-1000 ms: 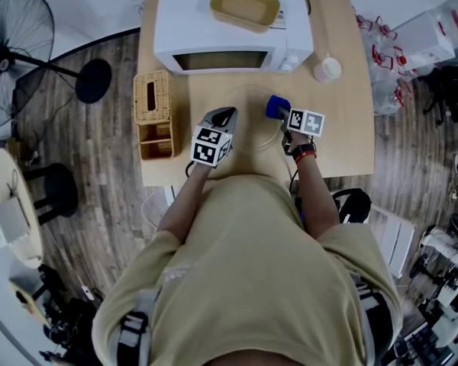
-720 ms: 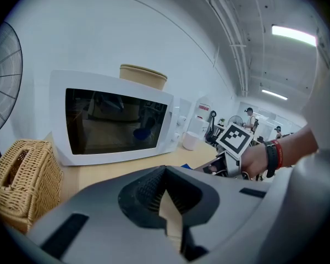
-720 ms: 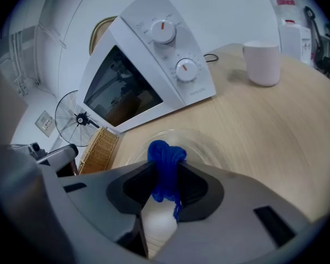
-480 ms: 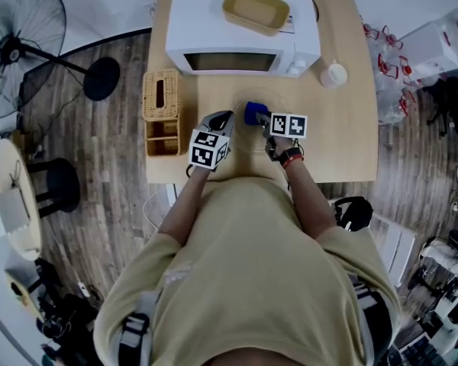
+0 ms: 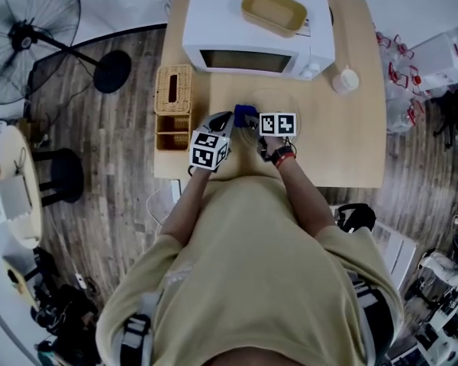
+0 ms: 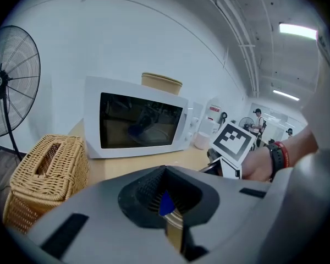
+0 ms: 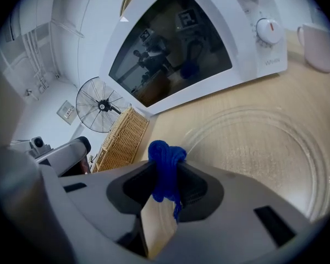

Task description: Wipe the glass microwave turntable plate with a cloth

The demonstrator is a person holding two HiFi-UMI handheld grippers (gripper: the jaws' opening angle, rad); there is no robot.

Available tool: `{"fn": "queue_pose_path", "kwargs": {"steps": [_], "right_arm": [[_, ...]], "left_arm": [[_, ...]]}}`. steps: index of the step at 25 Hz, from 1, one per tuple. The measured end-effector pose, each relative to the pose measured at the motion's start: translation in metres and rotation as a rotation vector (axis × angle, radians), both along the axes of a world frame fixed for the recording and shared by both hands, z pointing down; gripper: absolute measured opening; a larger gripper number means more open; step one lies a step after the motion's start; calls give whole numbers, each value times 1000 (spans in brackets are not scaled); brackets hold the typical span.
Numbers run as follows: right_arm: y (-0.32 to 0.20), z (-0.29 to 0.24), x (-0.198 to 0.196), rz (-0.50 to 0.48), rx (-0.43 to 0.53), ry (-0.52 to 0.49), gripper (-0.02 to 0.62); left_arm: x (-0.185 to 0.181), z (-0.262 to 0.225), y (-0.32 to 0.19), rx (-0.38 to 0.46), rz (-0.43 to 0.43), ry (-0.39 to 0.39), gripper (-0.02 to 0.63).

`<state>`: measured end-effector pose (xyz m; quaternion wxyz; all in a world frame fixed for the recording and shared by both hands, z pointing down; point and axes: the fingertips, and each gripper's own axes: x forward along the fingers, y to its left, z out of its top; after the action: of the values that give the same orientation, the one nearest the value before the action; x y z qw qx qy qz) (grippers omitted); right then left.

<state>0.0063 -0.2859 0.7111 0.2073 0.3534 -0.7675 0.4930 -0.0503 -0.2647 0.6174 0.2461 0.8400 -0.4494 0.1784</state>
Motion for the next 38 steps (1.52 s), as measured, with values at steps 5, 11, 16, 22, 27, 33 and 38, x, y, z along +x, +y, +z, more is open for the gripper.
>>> {"fn": "queue_pose_path", "kwargs": {"steps": [5, 11, 16, 22, 27, 33, 38], "right_arm": [[-1, 9, -7, -5, 3, 39, 123], [-1, 17, -1, -30, 11, 107, 123], [-1, 17, 4, -46, 13, 124, 123], [0, 18, 8, -43, 7, 126, 124], [0, 18, 13, -26, 11, 126, 124], [0, 19, 23, -5, 10, 131, 126], [2, 18, 33, 28, 7, 128, 127]], "left_arm": [[-6, 1, 1, -2, -10, -2, 18], [-1, 3, -2, -8, -1, -4, 18], [5, 5, -3, -14, 5, -4, 18], [8, 6, -5, -18, 14, -5, 18], [13, 7, -3, -22, 29, -9, 18], [20, 10, -2, -27, 52, -12, 18], [28, 11, 1, -32, 76, -10, 18]]}}
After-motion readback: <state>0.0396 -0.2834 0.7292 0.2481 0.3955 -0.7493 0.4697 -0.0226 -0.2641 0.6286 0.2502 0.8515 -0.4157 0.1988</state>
